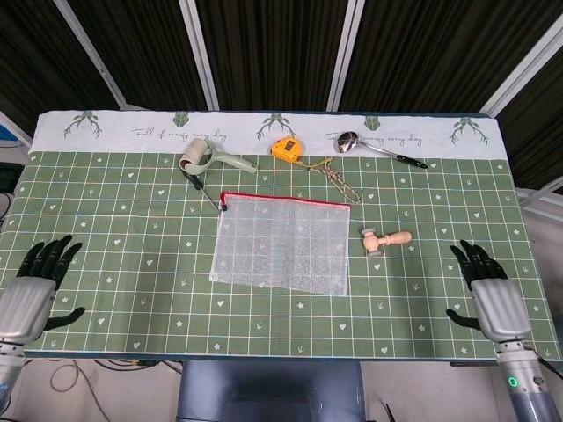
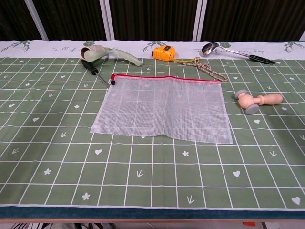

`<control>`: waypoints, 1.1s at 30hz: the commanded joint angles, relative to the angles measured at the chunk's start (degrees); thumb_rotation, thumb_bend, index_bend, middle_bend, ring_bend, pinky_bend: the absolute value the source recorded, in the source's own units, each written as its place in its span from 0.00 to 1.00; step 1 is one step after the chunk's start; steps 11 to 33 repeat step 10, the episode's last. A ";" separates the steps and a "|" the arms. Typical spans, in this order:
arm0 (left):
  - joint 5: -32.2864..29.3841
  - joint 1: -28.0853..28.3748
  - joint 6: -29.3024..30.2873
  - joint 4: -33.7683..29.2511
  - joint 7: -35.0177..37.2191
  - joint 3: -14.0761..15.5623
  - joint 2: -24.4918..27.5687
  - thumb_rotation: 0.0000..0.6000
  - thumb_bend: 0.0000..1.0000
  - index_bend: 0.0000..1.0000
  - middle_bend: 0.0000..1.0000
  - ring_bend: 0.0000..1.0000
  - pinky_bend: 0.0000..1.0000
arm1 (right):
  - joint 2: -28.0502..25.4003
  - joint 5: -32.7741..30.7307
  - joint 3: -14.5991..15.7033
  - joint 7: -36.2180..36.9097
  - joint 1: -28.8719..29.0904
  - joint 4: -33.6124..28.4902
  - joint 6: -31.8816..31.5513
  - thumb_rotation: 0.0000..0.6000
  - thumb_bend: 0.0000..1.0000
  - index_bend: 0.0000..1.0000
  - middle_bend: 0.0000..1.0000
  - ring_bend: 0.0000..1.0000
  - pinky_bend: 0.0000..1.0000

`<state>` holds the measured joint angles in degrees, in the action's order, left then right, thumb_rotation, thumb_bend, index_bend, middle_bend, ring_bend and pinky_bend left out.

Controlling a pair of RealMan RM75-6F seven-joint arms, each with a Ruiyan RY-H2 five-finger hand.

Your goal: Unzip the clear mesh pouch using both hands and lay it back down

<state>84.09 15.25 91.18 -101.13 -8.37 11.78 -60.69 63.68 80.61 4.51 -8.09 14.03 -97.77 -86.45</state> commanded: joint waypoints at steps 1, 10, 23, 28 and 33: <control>2.33 -3.39 2.80 4.18 1.79 0.91 -1.58 1.00 0.02 0.00 0.00 0.00 0.00 | 1.45 3.42 0.77 3.13 -3.45 5.49 -3.77 1.00 0.10 0.00 0.00 0.00 0.18; 2.84 -5.32 3.43 8.16 1.76 -2.37 -4.21 1.00 0.02 0.00 0.00 0.00 0.00 | 3.40 -1.45 -3.68 4.02 -5.31 6.44 -4.09 1.00 0.10 0.00 0.00 0.00 0.18; 2.84 -5.32 3.43 8.16 1.76 -2.37 -4.21 1.00 0.02 0.00 0.00 0.00 0.00 | 3.40 -1.45 -3.68 4.02 -5.31 6.44 -4.09 1.00 0.10 0.00 0.00 0.00 0.18; 2.84 -5.32 3.43 8.16 1.76 -2.37 -4.21 1.00 0.02 0.00 0.00 0.00 0.00 | 3.40 -1.45 -3.68 4.02 -5.31 6.44 -4.09 1.00 0.10 0.00 0.00 0.00 0.18; 2.84 -5.32 3.43 8.16 1.76 -2.37 -4.21 1.00 0.02 0.00 0.00 0.00 0.00 | 3.40 -1.45 -3.68 4.02 -5.31 6.44 -4.09 1.00 0.10 0.00 0.00 0.00 0.18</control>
